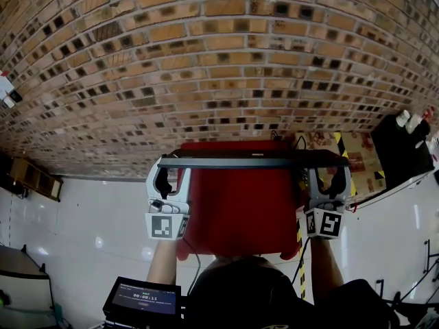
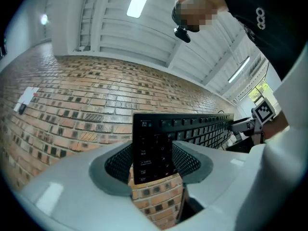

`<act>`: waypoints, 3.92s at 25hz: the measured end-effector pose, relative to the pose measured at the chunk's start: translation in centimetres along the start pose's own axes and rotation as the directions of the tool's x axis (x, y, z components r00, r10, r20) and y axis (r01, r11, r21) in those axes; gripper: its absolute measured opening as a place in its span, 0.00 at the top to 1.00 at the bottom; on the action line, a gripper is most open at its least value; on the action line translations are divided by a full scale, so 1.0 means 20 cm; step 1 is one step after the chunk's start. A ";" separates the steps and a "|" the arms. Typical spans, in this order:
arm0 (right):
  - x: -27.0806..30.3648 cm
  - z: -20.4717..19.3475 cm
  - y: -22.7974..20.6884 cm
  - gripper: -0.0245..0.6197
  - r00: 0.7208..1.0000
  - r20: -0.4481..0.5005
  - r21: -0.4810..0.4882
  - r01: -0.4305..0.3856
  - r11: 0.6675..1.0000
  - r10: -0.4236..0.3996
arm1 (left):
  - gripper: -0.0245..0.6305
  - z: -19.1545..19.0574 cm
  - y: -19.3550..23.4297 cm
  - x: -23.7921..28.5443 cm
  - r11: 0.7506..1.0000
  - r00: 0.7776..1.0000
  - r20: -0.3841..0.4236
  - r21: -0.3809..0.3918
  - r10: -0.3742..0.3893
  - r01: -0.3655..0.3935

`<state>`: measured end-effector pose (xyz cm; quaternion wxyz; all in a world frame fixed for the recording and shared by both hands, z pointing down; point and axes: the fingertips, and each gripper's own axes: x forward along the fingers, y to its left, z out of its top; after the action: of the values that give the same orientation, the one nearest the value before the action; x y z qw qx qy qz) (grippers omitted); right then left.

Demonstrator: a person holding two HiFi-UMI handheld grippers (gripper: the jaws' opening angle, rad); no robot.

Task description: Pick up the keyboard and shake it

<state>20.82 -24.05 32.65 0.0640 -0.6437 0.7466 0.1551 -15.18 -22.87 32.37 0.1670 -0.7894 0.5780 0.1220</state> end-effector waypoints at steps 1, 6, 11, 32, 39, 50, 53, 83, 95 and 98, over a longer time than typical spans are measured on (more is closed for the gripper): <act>0.01 0.05 0.01 0.44 0.999 0.034 0.003 -0.004 1.000 0.003 | 0.57 0.04 0.01 0.00 1.000 1.000 0.021 0.004 0.002 -0.002; 0.06 0.11 0.01 0.44 0.996 0.087 -0.002 -0.012 1.000 0.012 | 0.57 0.13 0.04 0.03 0.999 0.997 0.078 0.032 0.016 -0.019; 0.09 0.16 0.01 0.44 0.993 0.113 -0.037 -0.017 0.999 0.021 | 0.57 0.19 0.07 0.05 0.999 0.992 0.128 0.028 0.022 -0.026; 0.11 0.47 0.17 0.44 0.969 0.230 -0.119 -0.060 0.991 0.086 | 0.57 0.26 0.18 -0.08 0.995 0.970 0.223 -0.027 0.096 -0.092; 0.10 0.52 0.24 0.44 0.965 0.237 -0.163 -0.078 0.984 0.115 | 0.56 0.24 0.24 -0.15 0.990 0.968 0.211 -0.055 0.137 -0.128; 0.05 0.46 0.24 0.44 0.972 0.205 -0.186 -0.077 0.980 0.115 | 0.56 0.27 0.24 -0.21 0.991 0.969 0.204 -0.044 0.136 -0.130; 0.02 0.40 0.19 0.44 0.979 0.193 -0.124 -0.048 0.991 0.071 | 0.56 0.36 0.20 -0.16 0.996 0.971 0.224 0.013 0.084 -0.089; -0.06 0.17 -0.14 0.44 0.985 0.150 0.010 0.090 0.996 -0.090 | 0.56 0.31 -0.07 0.12 0.991 0.983 0.166 0.123 -0.076 0.056; -0.03 -0.32 0.01 0.44 0.991 -0.137 0.031 -0.002 1.000 0.007 | 0.56 -0.18 -0.01 -0.01 0.999 0.995 -0.097 0.028 -0.022 0.025; -0.07 -0.48 0.06 0.44 0.975 -0.222 0.031 -0.022 0.999 0.029 | 0.57 -0.36 -0.01 -0.10 1.000 0.984 -0.180 -0.012 -0.009 0.007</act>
<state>20.80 -25.57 42.40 -0.0127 -0.6465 0.7594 0.0721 -15.64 -24.06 39.69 0.1101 -0.8004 0.5869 0.0526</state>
